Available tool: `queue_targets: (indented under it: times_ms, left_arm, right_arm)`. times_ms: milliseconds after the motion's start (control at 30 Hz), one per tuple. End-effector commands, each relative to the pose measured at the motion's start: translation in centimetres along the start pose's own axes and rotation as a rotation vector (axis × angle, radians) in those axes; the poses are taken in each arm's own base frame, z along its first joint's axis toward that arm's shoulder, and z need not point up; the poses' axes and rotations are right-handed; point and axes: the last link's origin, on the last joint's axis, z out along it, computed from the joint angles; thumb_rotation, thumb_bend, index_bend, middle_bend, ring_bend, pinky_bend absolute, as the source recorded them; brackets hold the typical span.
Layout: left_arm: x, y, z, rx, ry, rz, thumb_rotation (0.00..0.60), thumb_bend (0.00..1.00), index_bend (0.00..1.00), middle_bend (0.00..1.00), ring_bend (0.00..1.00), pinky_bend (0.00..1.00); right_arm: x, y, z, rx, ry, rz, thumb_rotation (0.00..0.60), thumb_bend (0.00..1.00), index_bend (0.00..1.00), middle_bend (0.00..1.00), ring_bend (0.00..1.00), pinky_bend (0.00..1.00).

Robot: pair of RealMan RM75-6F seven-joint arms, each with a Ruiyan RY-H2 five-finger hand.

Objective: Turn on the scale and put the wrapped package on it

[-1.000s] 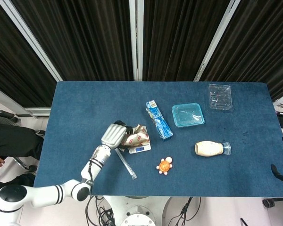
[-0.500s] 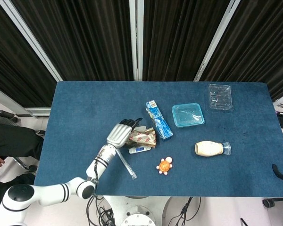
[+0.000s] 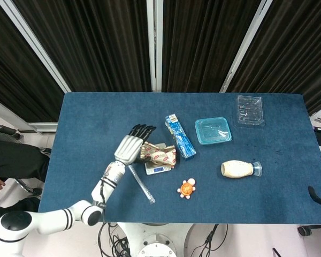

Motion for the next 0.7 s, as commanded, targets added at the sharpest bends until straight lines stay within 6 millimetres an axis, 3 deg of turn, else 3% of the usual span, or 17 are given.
queue_targets:
  times_ms: [33,367,533,700]
  left_arm:
    - [2.4,-2.4,-3.2,0.052,0.01,0.091,0.6,0.21,0.0,0.05,0.0,0.0]
    - [10.3,-9.6,-16.7,0.314,0.147,0.236,0.6,0.19,0.0,0.05,0.0,0.0]
    - [11.5,-12.3,-24.0,0.381,0.142,0.242,0.6,0.15,0.0,0.05,0.0,0.0]
    - [11.6,-13.9,-28.5,0.407,0.116,0.338,0.6,0.1,0.0,0.05,0.0,0.0]
  right_arm:
    - [0.0,-0.1,0.0,0.004,0.0,-0.001,0.6,0.22,0.0,0.0,0.0,0.0]
    - [-0.1,-1.6,0.0,0.061,0.012,-0.001,0.6,0.22,0.0,0.0,0.0,0.0]
    - [-0.2,-2.4,-0.4,0.105,0.016,-0.013,0.6,0.21,0.0,0.0,0.0,0.0]
    - [-0.7,-2.8,-0.7,0.119,-0.003,-0.028,0.6,0.17,0.0,0.0,0.0,0.0]
